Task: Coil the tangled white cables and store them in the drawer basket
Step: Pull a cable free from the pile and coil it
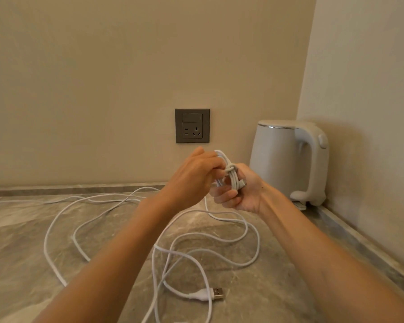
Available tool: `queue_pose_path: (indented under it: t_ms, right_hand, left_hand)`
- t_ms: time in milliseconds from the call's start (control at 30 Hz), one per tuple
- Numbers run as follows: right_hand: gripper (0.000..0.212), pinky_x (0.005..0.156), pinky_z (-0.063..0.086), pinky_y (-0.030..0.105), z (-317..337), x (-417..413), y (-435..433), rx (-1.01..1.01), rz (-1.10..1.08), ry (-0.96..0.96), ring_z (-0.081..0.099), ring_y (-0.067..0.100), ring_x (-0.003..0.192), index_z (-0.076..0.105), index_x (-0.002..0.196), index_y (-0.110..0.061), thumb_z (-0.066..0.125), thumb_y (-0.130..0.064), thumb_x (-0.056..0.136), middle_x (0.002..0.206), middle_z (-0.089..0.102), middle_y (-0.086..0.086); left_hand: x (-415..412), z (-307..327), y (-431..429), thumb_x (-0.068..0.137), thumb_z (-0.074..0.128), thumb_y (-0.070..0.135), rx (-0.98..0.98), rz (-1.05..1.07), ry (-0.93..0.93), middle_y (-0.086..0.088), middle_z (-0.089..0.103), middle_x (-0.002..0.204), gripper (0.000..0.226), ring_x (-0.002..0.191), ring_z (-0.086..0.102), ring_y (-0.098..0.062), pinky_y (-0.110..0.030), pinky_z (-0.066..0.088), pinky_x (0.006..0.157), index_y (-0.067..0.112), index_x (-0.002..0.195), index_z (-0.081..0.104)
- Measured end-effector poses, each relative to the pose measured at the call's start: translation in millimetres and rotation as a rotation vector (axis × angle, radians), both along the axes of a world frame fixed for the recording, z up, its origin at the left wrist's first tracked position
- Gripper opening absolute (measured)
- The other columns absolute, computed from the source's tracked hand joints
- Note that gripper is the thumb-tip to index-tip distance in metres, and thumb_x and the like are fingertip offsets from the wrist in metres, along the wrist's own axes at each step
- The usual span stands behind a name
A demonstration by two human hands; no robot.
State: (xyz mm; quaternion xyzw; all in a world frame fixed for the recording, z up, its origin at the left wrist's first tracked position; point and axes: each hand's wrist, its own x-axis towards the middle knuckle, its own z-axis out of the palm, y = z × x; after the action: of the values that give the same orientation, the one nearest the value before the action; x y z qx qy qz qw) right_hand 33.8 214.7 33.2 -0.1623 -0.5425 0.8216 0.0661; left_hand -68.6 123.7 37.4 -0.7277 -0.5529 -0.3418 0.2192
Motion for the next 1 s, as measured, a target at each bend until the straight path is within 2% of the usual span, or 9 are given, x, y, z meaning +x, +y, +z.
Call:
queue_pose_path:
  t_ms: [133,233,367,467,533,633,800,900,1000]
  right_hand:
    - [0.031,0.028,0.015,0.008,2.4,1.4,-4.8,0.007,-0.034,0.065,0.028,0.004,0.027,0.038,0.035,-0.016,0.033,-0.019,0.065,0.039,0.031,-0.002]
    - [0.034,0.027,0.017,0.006,1.9,-2.0,-8.1,0.021,-0.106,0.083,0.028,0.006,0.025,0.04,0.035,-0.015,0.033,-0.016,0.069,0.038,0.033,-0.001]
    - [0.046,0.025,0.018,0.009,1.0,-6.3,-6.4,0.004,-0.266,0.105,0.029,0.006,0.026,0.042,0.052,-0.011,0.021,-0.015,0.092,0.041,0.036,0.001]
    - [0.043,0.025,0.017,0.01,0.9,-6.5,-10.1,-0.074,-0.225,0.124,0.028,0.005,0.027,0.04,0.057,-0.009,0.021,-0.019,0.094,0.04,0.036,0.0]
    - [0.051,0.026,0.015,0.009,-0.8,-6.9,-11.1,-0.108,-0.193,0.118,0.028,0.005,0.027,0.044,0.049,-0.007,0.021,-0.021,0.094,0.04,0.034,0.0]
    - [0.061,0.028,0.012,0.011,-2.1,-7.1,-10.7,-0.085,-0.166,0.092,0.027,0.004,0.026,0.044,0.036,-0.011,0.021,-0.018,0.092,0.038,0.032,-0.001]
    - [0.056,0.027,0.014,0.007,-1.4,-8.9,-12.2,-0.043,-0.218,0.087,0.026,0.006,0.025,0.041,0.038,-0.012,0.021,-0.013,0.09,0.037,0.032,0.0]
    - [0.043,0.026,0.017,0.009,-4.8,-12.0,-10.1,-0.004,-0.341,0.083,0.029,0.006,0.027,0.041,0.056,-0.012,0.02,-0.012,0.093,0.039,0.035,0.0]
    - [0.04,0.027,0.018,0.01,-5.5,-14.1,-9.5,0.037,-0.411,0.087,0.033,0.008,0.029,0.043,0.065,-0.012,0.019,-0.014,0.097,0.039,0.043,0.0]
  left_hand:
    - [4.1,7.0,0.5,0.085,0.042,0.018,-0.127,-0.089,-0.192,0.014,0.041,0.065,0.024,0.067,0.038,0.006,-0.013,0.023,0.077,0.01,0.066,0.055]
    - [6.2,9.8,0.0,0.084,0.038,0.024,-0.193,-0.081,-0.309,0.01,0.041,0.065,0.026,0.065,0.039,-0.001,-0.026,0.028,0.074,0.027,0.058,0.04]
    - [8.5,10.2,-0.6,0.09,0.039,0.03,-0.184,0.142,-0.244,0.014,0.041,0.067,0.027,0.083,0.041,-0.02,-0.038,0.032,0.083,0.029,0.063,0.039]
    - [7.3,9.3,-2.1,0.093,0.048,0.014,-0.135,0.098,-0.281,0.012,0.046,0.07,0.015,0.083,0.038,-0.019,-0.017,0.031,0.073,0.014,0.081,0.057]
    - [6.4,7.6,-2.2,0.093,0.046,0.016,-0.073,0.065,-0.22,0.006,0.048,0.069,0.023,0.07,0.034,-0.012,-0.016,0.027,0.068,0.004,0.079,0.06]
    - [6.7,2.5,2.5,0.088,0.037,0.019,-0.017,0.045,-0.148,0.009,0.039,0.063,0.031,0.059,0.028,-0.003,-0.025,0.018,0.064,0.013,0.061,0.049]
    - [7.5,8.7,1.9,0.081,0.032,0.024,-0.178,0.056,-0.243,0.01,0.037,0.059,0.027,0.062,0.032,-0.012,-0.029,0.024,0.075,0.027,0.054,0.029]
    - [-0.7,6.1,1.9,0.09,0.038,0.026,-0.239,0.148,-0.207,0.008,0.039,0.057,0.036,0.067,0.037,-0.022,-0.034,0.032,0.07,0.02,0.055,0.042]
    - [-2.4,7.3,-2.1,0.095,0.045,0.012,-0.299,0.141,-0.312,-0.006,0.048,0.063,0.031,0.066,0.04,-0.023,-0.028,0.031,0.06,-0.005,0.074,0.06]
